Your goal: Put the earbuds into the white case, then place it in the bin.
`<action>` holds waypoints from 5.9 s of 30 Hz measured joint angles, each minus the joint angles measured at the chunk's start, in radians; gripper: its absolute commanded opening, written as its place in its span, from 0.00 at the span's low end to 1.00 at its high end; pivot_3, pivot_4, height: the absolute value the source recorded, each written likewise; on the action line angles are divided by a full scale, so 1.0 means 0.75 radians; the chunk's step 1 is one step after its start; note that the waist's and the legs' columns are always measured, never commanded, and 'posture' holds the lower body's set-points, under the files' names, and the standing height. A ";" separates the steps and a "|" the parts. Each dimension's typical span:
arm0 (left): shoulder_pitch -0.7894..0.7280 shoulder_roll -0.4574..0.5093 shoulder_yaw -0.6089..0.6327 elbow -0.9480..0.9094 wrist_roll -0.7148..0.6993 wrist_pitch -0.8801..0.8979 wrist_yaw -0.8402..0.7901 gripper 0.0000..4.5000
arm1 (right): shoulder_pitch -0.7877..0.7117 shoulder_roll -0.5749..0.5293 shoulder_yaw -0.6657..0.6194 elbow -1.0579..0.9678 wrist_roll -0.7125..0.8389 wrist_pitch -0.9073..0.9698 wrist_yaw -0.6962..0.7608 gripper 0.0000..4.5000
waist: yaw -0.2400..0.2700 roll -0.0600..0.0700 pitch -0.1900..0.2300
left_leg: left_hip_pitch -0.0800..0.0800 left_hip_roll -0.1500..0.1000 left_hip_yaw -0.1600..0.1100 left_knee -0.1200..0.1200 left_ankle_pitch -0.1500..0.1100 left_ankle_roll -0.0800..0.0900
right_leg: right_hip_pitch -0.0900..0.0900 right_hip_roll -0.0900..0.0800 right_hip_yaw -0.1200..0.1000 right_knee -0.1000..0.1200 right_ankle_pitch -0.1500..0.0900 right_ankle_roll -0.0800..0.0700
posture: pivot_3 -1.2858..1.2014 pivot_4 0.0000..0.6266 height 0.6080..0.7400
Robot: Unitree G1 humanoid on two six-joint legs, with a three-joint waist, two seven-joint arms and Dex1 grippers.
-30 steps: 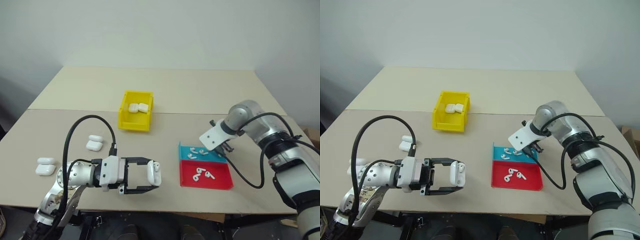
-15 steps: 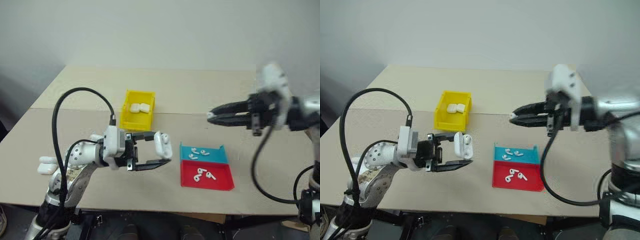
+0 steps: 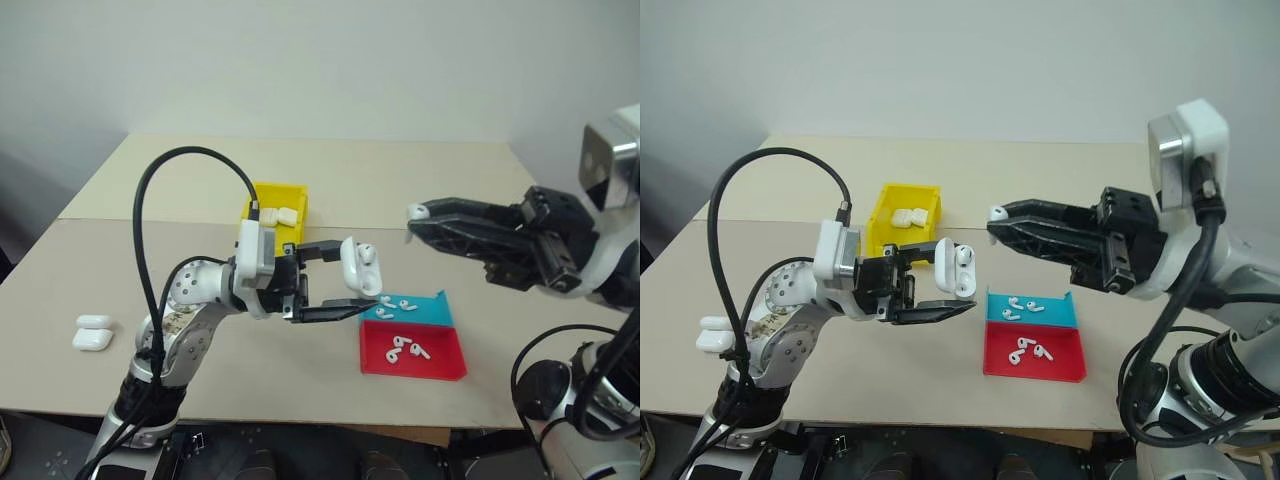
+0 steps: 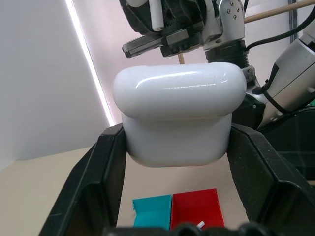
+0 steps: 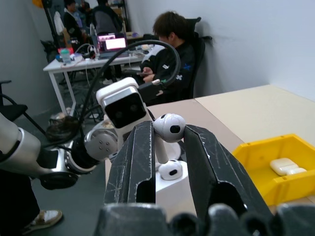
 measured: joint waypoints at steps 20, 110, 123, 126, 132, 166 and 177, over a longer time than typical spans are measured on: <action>-0.019 -0.025 -0.008 0.018 0.001 0.020 0.013 0.62 | 0.392 -0.458 0.407 -0.033 0.510 -0.665 -0.431 0.20 | -0.002 0.000 0.000 | -0.001 0.000 -0.002 0.000 0.000 0.000 | 0.002 0.000 -0.001 -0.006 0.000 0.001 | 0.52 0.24 1.00; -0.073 -0.100 -0.148 0.271 0.288 -0.070 -0.042 0.62 | -0.193 -0.624 1.195 0.279 -0.749 -1.017 0.636 0.00 | 0.004 0.000 0.000 | -0.013 0.000 -0.001 0.001 0.000 0.001 | -0.012 0.000 -0.001 -0.005 0.001 0.001 | 0.52 0.24 1.00; -0.072 -0.099 -0.106 0.236 0.259 -0.090 -0.037 0.62 | -0.176 -0.628 1.111 0.334 -0.819 -1.066 0.714 0.00 | 0.003 0.000 0.000 | -0.012 0.000 -0.001 0.001 0.000 0.001 | -0.011 0.000 -0.001 -0.004 0.001 0.001 | 0.52 0.24 1.00; -0.072 -0.115 -0.079 0.226 0.258 -0.099 -0.007 0.62 | -0.173 -0.603 1.012 0.355 -0.804 -1.073 0.681 0.00 | 0.004 0.000 0.000 | -0.012 0.000 -0.001 0.001 0.000 0.001 | -0.011 0.000 -0.001 -0.005 0.001 0.001 | 0.52 0.24 1.00; -0.105 -0.175 0.052 0.131 0.140 0.056 0.240 0.62 | -0.043 -0.579 0.798 0.353 -0.745 -1.057 0.542 0.00 | 0.009 0.000 0.000 | -0.013 0.000 -0.002 0.001 0.000 0.001 | -0.010 -0.001 -0.002 -0.005 0.001 0.001 | 0.52 0.24 1.00; -0.442 -0.164 -0.046 1.067 0.992 0.132 1.047 0.99 | 0.762 -0.668 0.346 -0.035 -0.547 -0.853 0.071 0.00 | 0.032 0.000 0.000 | -0.012 -0.003 -0.002 0.001 0.000 0.000 | -0.010 -0.001 -0.001 -0.005 0.002 0.003 | 0.52 0.24 1.00; -0.180 -0.041 0.227 0.452 0.410 0.244 0.574 0.99 | 0.866 -0.766 0.346 -0.027 -0.599 -0.886 0.153 0.00 | 0.019 0.001 -0.001 | -0.011 -0.002 -0.002 0.001 0.000 0.000 | -0.009 -0.001 0.000 -0.004 0.002 0.003 | 0.52 0.24 1.00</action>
